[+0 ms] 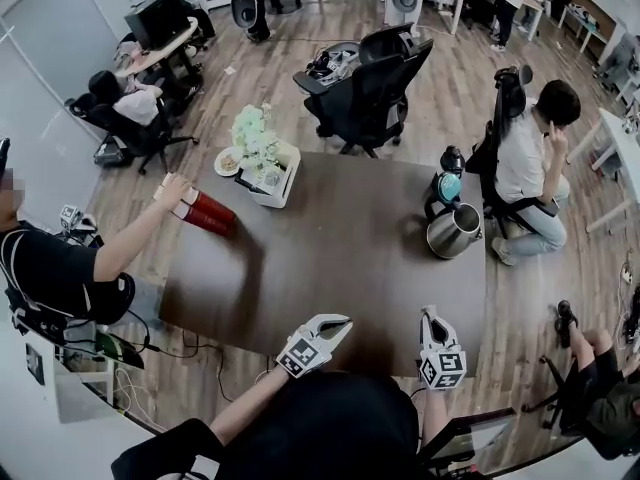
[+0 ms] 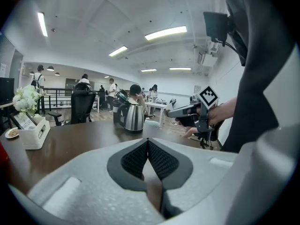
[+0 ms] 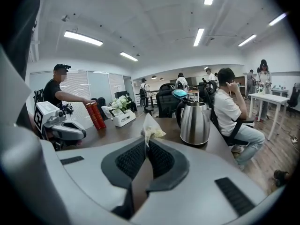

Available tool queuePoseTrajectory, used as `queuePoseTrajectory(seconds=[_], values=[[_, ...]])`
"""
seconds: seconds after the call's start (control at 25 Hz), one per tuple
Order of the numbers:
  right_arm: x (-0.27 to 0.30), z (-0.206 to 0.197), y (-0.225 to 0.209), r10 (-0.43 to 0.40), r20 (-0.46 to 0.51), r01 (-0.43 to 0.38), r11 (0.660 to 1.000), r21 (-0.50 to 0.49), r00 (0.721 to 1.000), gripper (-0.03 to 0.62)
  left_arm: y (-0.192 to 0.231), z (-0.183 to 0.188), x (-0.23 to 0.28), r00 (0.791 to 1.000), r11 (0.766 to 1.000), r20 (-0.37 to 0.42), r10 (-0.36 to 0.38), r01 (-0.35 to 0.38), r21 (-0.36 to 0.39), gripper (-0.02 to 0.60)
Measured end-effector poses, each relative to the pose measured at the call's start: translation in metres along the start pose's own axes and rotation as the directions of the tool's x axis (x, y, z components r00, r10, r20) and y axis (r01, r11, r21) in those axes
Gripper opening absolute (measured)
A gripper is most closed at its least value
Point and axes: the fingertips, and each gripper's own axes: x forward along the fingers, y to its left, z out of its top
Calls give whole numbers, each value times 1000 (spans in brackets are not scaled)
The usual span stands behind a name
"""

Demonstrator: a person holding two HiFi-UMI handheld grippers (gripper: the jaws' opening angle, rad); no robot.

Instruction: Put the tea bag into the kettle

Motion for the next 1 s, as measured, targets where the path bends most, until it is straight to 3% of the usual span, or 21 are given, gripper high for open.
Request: queuePoseTrajectory(seconds=[0.64,1.0], values=[[15,-4,-34,84,2,-84,996,-14,996,18,-7,-4,25,996,996,-20,88,-88,-24,5],[1,-7,-59,63,1,-63,998,-2,998,18,-23,-1,44,997,997,-32,72,-73,-30,5]])
